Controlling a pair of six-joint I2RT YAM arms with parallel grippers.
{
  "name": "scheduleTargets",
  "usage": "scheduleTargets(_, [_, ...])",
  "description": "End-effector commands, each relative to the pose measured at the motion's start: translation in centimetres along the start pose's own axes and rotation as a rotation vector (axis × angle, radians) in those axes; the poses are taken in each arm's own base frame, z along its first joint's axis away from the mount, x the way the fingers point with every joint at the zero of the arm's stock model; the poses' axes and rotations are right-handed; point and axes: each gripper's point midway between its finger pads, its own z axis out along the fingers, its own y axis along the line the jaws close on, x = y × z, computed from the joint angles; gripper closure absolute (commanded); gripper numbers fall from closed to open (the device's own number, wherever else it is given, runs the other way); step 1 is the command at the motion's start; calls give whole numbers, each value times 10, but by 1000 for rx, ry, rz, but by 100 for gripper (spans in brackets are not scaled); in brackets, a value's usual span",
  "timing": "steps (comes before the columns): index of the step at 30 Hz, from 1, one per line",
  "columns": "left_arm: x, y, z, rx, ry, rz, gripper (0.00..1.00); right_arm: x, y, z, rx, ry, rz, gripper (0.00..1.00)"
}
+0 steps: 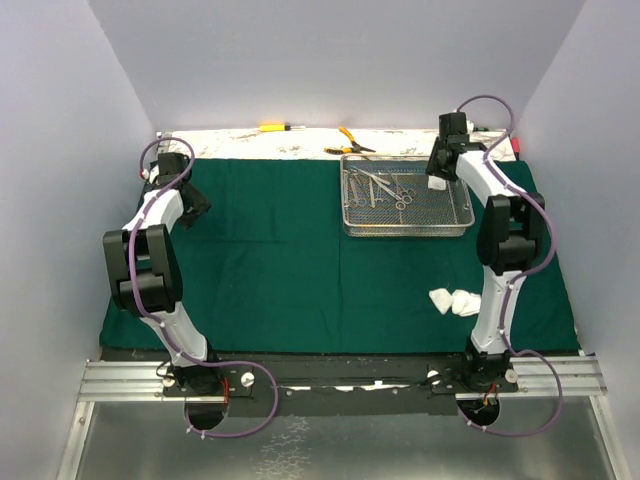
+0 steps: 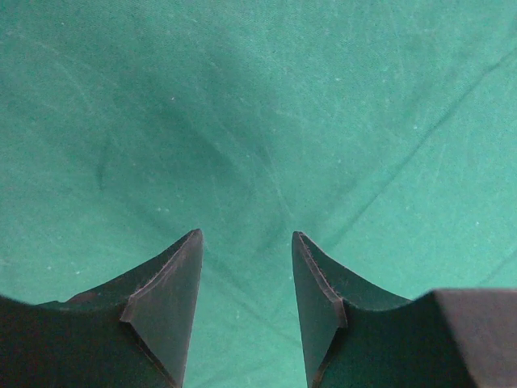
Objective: Open and lay out the surgical kit
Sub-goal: Pick up the medical item from the container.
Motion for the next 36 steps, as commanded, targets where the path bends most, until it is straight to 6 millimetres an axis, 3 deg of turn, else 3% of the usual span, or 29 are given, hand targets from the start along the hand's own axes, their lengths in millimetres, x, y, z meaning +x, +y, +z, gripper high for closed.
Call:
scheduleTargets(1, [0, -4, 14, -10, 16, 20, 50, -34, 3, 34, 10, -107, -109, 57])
scheduleTargets(6, [6, -2, 23, -18, 44, 17, 50, -20, -6, 61, 31, -42, -134, 57])
scheduleTargets(13, [10, 0, 32, -35, 61, 28, 50, 21, -1, 80, -51, 82, -172, 58])
scheduleTargets(17, [13, 2, 39, -49, 80, 39, 50, 38, 0, 84, -76, 133, -171, 64])
scheduleTargets(22, [10, 0, 40, -48, 80, 50, 50, 40, -2, 83, -76, 143, -180, 78])
scheduleTargets(26, [11, -2, 41, -40, 91, 62, 50, 33, -3, 78, -73, 125, -193, 98])
scheduleTargets(30, [11, -5, 41, -27, 104, 77, 50, 17, -1, 60, -79, 98, -195, 99])
scheduleTargets(36, [9, -10, 36, -3, 107, 87, 50, 0, 7, 9, -144, 86, -133, 99])
